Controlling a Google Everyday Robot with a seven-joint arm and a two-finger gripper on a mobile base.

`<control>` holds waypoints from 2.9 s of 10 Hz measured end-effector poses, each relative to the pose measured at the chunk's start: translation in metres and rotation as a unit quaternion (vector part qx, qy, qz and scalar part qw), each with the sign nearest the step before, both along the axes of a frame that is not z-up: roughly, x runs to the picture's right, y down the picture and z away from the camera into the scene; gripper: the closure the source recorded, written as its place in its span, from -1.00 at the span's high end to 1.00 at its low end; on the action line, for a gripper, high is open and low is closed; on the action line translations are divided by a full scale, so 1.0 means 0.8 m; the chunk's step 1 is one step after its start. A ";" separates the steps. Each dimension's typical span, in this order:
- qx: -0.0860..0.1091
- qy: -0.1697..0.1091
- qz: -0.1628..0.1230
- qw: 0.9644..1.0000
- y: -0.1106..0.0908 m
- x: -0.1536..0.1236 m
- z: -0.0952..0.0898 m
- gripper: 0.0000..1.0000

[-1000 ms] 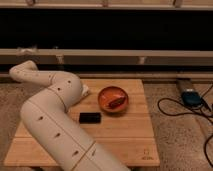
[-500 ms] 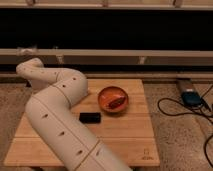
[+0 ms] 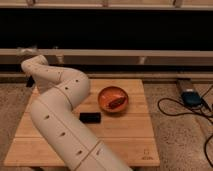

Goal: Wipe the white sponge on the table

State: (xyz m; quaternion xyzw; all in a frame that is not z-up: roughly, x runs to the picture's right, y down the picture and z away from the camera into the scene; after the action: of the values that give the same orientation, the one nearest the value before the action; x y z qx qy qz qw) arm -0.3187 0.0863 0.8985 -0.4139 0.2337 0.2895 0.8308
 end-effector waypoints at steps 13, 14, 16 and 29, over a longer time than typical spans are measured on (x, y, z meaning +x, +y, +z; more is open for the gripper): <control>0.015 -0.016 0.008 1.000 -0.028 0.010 0.044 -1.00; 0.015 -0.018 0.007 1.000 -0.028 0.010 0.044 -1.00; 0.015 -0.018 0.008 1.000 -0.029 0.012 0.045 -1.00; -0.050 -0.131 -0.081 0.987 0.047 -0.061 -0.017 -1.00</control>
State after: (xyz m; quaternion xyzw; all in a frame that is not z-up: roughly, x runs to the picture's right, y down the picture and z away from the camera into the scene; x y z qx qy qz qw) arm -0.3672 0.1240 0.8850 -0.4687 0.1700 0.1526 0.8533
